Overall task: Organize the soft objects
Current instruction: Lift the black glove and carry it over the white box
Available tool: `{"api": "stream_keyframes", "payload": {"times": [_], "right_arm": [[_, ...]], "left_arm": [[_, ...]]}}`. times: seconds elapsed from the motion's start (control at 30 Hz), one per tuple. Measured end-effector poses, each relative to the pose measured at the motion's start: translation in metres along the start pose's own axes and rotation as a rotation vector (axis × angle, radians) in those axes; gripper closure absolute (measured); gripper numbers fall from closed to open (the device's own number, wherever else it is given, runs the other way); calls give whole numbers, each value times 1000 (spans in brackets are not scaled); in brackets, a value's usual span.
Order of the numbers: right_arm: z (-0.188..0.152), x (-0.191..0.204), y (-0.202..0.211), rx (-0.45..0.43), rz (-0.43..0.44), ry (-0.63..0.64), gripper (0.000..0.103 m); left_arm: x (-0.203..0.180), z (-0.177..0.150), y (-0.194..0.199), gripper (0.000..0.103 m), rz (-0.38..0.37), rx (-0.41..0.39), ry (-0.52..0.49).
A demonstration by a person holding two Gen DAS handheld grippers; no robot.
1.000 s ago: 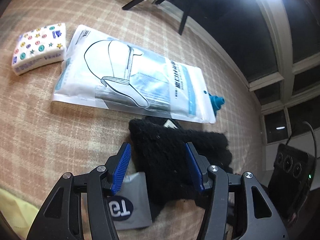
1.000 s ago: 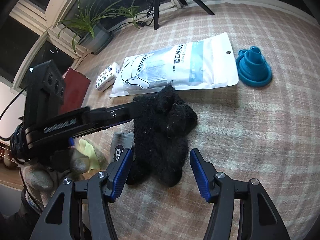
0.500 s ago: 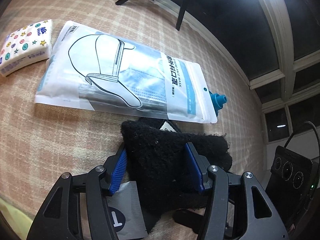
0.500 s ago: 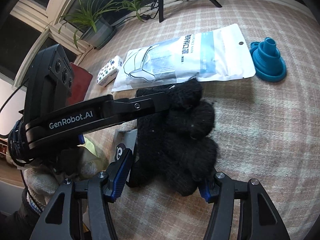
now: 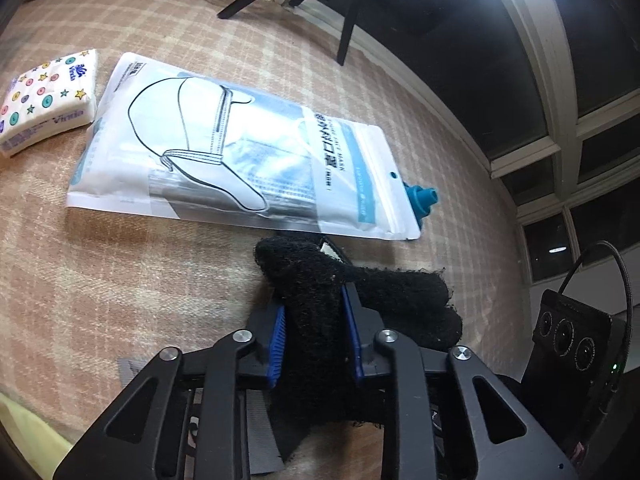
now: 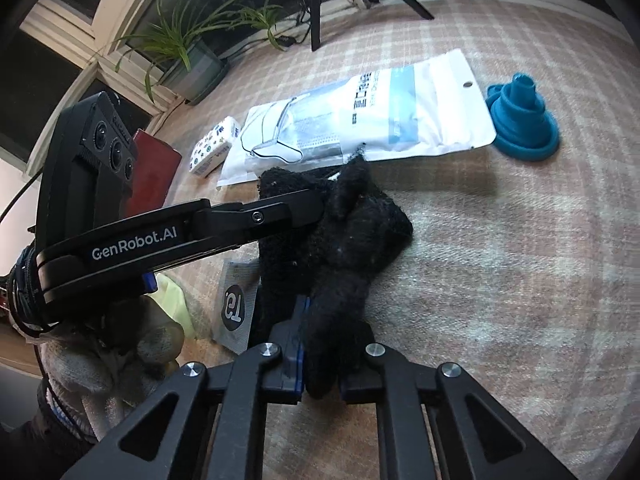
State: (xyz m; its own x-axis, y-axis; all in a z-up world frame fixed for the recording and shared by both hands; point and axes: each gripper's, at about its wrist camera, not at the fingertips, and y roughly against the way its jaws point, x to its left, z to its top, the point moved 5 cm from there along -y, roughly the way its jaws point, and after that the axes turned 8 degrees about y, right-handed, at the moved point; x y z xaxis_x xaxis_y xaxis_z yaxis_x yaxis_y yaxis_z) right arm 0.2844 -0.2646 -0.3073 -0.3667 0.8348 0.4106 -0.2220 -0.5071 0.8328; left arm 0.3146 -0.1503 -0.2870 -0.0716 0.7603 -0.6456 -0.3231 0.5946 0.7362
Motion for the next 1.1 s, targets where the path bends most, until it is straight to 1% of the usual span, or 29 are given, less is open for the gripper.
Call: {"api": "stream_keyframes", "payload": {"times": [0.13,0.23,0.43,0.63,0.87,1.0,1.1], "right_arm": [[-3,5,12,-28,-28,30,94],[-3,8,21,-46,-53,51,94],[-4,17,49,-95,-77,84,94],[-5,24,75,-142,-84,100,95],[7,54,101,-191,-74,169,95],[20,84,109,-213,-61,233,95],[28,112,110,-223,-43,285,95]], "left_arm": [[-10,-4,6,84,-18,-15,-23],[-22,-6,13,88,-48,-26,-39],[-46,-8,27,88,-95,-49,-82],[-63,-7,51,88,-143,-91,-100],[-65,3,102,88,-189,-185,-106],[-52,10,142,88,-197,-259,-93],[-37,13,171,88,-187,-311,-85]]}}
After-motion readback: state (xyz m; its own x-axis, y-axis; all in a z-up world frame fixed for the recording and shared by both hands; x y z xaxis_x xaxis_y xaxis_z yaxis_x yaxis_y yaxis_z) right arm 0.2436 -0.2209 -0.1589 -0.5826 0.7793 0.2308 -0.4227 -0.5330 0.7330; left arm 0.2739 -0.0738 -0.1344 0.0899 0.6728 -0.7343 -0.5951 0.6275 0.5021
